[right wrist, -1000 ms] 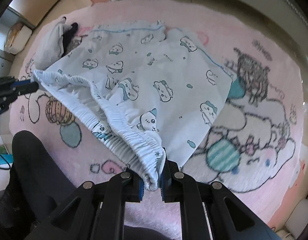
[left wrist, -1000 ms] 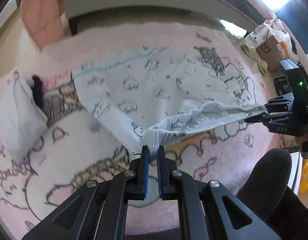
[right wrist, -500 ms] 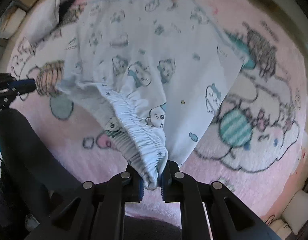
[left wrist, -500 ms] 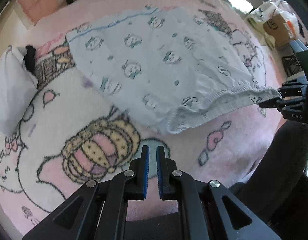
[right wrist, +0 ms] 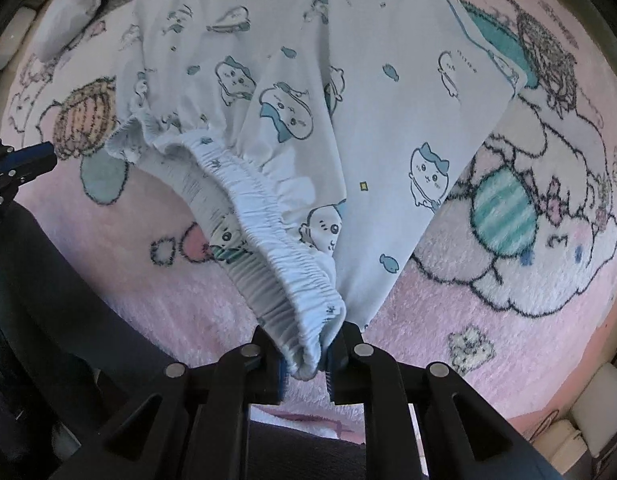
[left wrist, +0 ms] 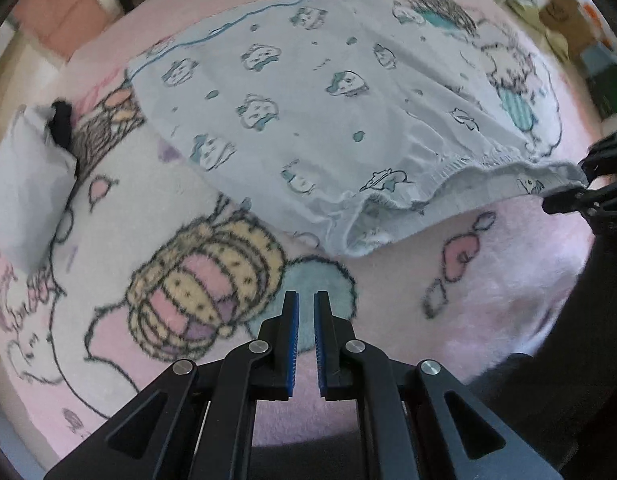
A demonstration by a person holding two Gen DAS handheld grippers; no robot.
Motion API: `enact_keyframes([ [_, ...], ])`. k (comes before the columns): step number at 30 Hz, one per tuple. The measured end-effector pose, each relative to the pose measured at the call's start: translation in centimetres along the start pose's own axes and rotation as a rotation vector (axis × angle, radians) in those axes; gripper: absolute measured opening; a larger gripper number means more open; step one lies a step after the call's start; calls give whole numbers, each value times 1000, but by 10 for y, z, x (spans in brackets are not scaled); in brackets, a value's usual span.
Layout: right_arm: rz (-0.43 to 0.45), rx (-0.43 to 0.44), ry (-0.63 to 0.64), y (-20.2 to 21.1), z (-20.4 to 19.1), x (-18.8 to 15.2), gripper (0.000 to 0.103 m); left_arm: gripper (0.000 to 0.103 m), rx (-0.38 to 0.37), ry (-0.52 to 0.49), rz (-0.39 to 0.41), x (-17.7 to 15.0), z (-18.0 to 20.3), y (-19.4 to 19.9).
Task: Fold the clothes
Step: 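Open both tools to release the pants and withdraw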
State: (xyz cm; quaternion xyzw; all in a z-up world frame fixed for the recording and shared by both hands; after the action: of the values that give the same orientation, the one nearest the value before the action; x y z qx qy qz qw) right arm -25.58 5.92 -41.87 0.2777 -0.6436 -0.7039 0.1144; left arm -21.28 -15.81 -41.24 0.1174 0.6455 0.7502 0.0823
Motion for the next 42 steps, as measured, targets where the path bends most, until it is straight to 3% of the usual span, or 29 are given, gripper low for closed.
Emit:
enact_keyframes([
  [1, -17, 6, -6, -1, -1, -2, 48, 7, -2, 0, -8, 1, 3, -5],
  [2, -37, 15, -12, -1, -4, -4, 66, 7, 4, 5, -22, 2, 4, -10],
  [3, -53, 24, -15, -1, -6, -6, 70, 7, 27, 5, -37, 3, 5, -16],
  [6, -71, 77, -17, 1, -8, -11, 72, 8, 88, -28, -44, 7, 7, -27],
  [10, -48, 120, -62, 11, 5, -14, 74, 8, 84, -18, -24, 16, 7, -37],
  [16, 14, 225, -254, 15, 39, 0, 75, 8, 157, 7, -11, 29, -7, -49],
  [21, 141, 506, -524, 15, 50, 16, 76, 8, 190, 49, 12, 36, -14, -50],
  [26, 196, 679, -599, 14, 44, 29, 76, 8, 249, 15, 79, 43, -6, -41],
  [30, 189, 699, -616, 8, 35, 34, 76, 8, 235, 24, 136, 49, -1, -32],
  [36, 121, 630, -721, -24, 63, 42, 76, 8, 245, 6, 130, 45, 4, -32],
  [42, 255, 726, -882, -10, 120, 51, 76, 8, 221, -32, 135, 44, 11, -25],
])
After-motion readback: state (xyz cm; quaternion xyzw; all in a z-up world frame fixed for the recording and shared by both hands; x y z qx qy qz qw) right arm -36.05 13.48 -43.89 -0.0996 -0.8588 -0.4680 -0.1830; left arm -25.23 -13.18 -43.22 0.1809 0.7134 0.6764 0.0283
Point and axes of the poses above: each gripper's, at about its wrist camera, not at the fingertips, and y roughly against the way its jaws point, z to its right, x to its top, the point moved 7 cm from there along -y, roughly the way its jaws point, and after that the axes turned 5 degrees about -x, right-handed, at the moved point
